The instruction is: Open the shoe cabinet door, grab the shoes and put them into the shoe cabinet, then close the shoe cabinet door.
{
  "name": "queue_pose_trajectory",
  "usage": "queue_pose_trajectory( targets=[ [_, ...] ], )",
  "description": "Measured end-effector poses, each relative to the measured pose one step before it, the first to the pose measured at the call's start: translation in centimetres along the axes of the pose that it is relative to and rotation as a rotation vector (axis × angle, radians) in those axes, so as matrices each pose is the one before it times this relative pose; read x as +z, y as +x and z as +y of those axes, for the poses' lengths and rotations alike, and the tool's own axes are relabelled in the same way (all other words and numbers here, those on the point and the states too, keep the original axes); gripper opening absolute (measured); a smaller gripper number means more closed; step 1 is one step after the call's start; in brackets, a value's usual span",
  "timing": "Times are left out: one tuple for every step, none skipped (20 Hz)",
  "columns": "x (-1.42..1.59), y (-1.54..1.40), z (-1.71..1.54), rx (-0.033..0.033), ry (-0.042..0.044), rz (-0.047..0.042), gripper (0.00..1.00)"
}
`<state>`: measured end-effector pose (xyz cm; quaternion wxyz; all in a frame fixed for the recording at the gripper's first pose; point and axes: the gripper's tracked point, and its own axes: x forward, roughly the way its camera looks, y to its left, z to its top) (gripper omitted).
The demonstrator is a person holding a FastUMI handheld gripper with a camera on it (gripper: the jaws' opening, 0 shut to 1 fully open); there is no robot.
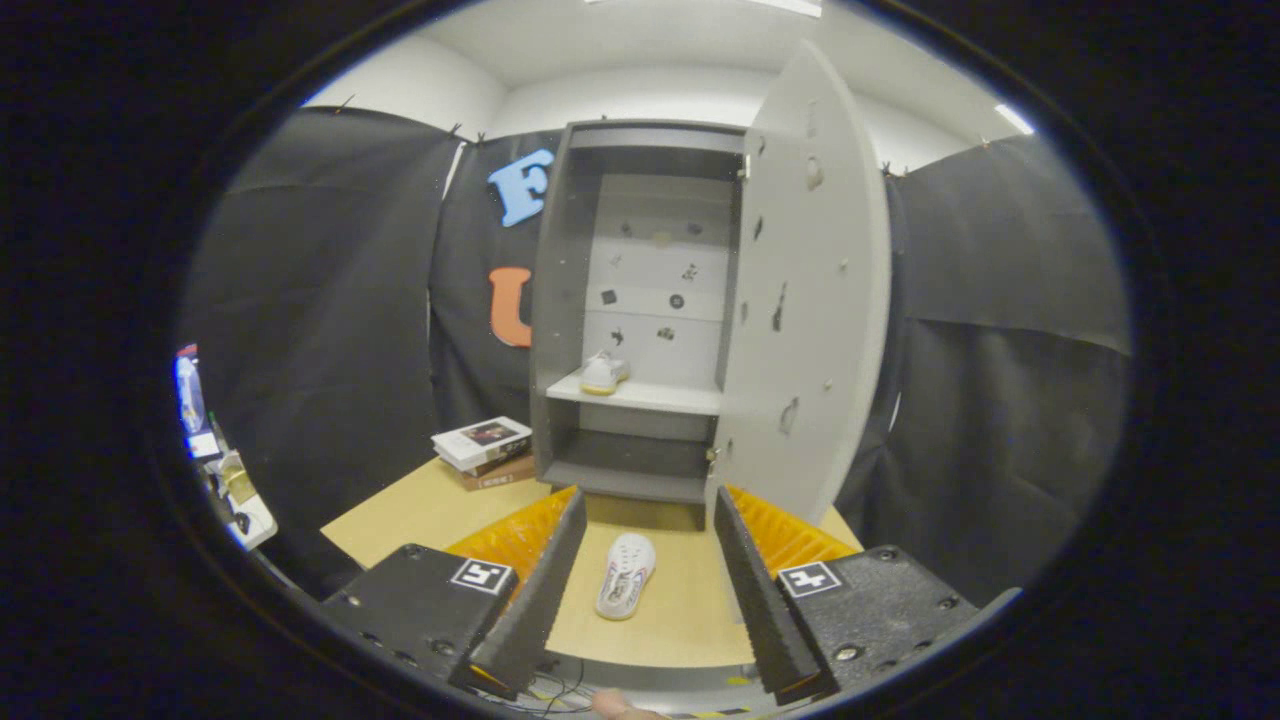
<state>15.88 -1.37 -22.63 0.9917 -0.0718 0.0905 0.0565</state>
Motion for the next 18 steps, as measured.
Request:
queue_pose_trajectory(
  targets=[
    [-1.056,0.080,0.277,0.00326,-0.00012,0.03276,0.86],
    [-0.888,0.059,0.284,-0.00666,0.01708,0.03614,0.90],
    [-1.049,0.376,0.234,-0.00539,0.02292,0.03390,0.96],
    [-1.043,0.760,0.833,0.00447,0.02168,0.03104,0.97],
    [-0.908,0.607,0.477,0.00483,0.01072,0.03817,0.97],
    [-0.847,0.323,0.125,-0.00688,0.00918,0.03927,0.98],
    [-0.693,0.381,0.067,-0.00200,0.01331,0.02558,0.98],
    [-0.910,0.730,0.238,-0.00508,0.01233,0.03698,0.97],
    [-0.770,0.487,0.266,0.00900,0.01174,0.03385,0.96],
    [-0.462,0.486,0.025,-0.00456,0.01390,0.02198,0.95],
    [-0.636,0.536,-0.136,-0.01208,0.01838,0.03614,0.94],
    [-0.590,0.299,0.204,-0.00390,0.02444,0.03065,0.94],
    [-0.516,0.281,0.100,-0.00460,0.02509,0.03296,0.92],
    [-0.389,0.540,0.282,0.00474,0.01841,0.02309,0.91],
    [-0.523,0.423,0.182,0.00324,0.01570,0.02973,0.89],
    [-0.452,0.359,0.115,0.00955,0.00750,0.02562,0.88],
    [-0.227,0.092,0.049,0.00686,0.01009,0.01761,0.85],
    [-0.302,0.161,-0.111,-0.00469,0.00969,0.01929,0.84]
  ],
)
